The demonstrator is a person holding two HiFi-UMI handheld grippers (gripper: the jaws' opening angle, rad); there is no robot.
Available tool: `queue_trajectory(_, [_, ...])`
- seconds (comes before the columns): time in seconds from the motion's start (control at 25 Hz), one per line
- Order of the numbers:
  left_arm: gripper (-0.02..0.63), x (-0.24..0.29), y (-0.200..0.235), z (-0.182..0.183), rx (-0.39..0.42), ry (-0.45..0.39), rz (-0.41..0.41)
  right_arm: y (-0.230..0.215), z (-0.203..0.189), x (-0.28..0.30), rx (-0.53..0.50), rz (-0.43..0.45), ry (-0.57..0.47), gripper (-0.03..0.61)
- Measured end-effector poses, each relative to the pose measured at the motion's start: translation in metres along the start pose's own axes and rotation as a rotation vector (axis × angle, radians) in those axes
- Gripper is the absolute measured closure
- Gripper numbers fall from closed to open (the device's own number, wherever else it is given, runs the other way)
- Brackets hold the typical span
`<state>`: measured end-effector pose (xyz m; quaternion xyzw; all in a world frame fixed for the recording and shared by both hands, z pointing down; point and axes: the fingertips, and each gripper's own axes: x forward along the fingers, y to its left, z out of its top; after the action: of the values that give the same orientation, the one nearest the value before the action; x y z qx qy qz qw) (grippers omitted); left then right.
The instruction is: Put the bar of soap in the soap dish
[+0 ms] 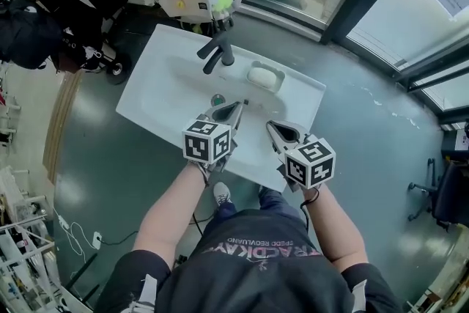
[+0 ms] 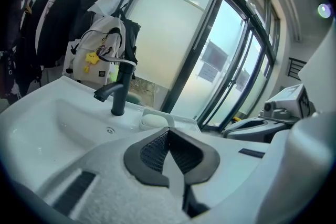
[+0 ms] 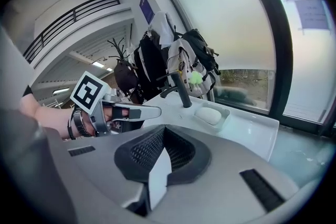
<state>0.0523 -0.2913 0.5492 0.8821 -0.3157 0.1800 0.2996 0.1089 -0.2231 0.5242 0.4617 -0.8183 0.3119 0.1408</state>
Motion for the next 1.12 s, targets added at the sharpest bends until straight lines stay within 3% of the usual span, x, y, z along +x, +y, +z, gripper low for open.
queue_trajectory(0.56, [0.604,-0.142,-0.016,-0.072,0.025,0.053,-0.166,0.115,-0.042,-0.008,0.008,-0.056,-0.037,0.568])
queue_trajectory(1.12, [0.604,-0.223,-0.021,-0.146,0.055,0.139,-0.263,0.202,-0.106,-0.019,0.047,-0.061,-0.034,0.568])
